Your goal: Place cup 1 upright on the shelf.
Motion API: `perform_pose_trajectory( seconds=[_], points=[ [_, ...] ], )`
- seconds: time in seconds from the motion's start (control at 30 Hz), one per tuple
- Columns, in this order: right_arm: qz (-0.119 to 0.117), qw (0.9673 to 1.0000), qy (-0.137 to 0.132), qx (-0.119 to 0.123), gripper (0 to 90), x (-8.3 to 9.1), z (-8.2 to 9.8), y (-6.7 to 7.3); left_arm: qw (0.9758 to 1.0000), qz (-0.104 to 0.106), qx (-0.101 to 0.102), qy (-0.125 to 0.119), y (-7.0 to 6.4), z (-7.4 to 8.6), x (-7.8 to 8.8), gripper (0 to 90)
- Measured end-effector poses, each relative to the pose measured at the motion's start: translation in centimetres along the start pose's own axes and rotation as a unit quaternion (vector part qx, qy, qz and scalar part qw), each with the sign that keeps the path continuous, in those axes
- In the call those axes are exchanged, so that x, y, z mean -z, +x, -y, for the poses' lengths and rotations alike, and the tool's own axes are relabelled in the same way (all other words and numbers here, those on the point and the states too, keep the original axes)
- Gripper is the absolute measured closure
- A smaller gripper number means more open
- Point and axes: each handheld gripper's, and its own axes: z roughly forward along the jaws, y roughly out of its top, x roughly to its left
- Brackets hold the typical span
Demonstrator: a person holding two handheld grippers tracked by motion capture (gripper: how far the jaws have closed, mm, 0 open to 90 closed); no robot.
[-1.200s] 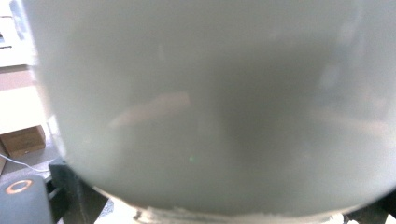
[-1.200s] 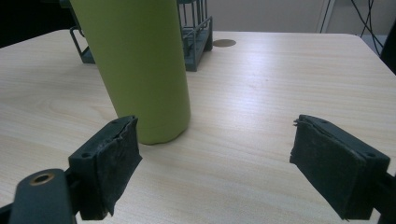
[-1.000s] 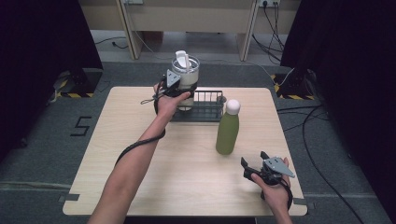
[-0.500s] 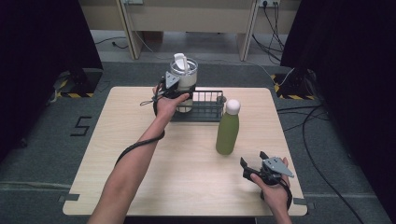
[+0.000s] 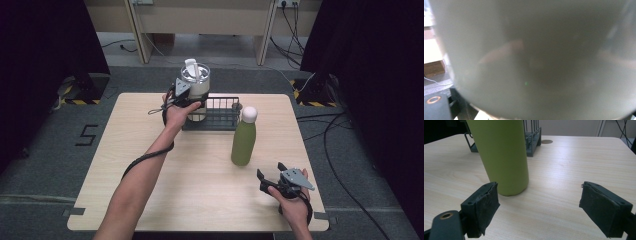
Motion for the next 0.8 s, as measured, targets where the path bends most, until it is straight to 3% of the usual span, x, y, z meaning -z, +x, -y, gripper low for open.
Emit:
perform_pose_trajectory(
  seconds=[0.23, 0.57, 0.8],
  points=[
    [0.001, 1.0, 0.0, 0.004, 15.2, 0.05, -0.02, 0.09, 0.9997, 0.017, -0.014, 0.01, 0.04, 0.11, 0.21, 7.5],
    [-0.003, 0.9999, 0.004, 0.01, 14.9, -0.06, 0.03, 0.21, 0.9994, 0.012, -0.028, 0.019, 0.41, 0.25, 0.56, 0.0],
    [-0.005, 0.9999, 0.007, 0.011, 14.8, -0.14, 0.06, 0.35, 0.9992, 0.011, -0.035, 0.017, 0.41, 0.16, 1.04, 0.0]
  ],
)
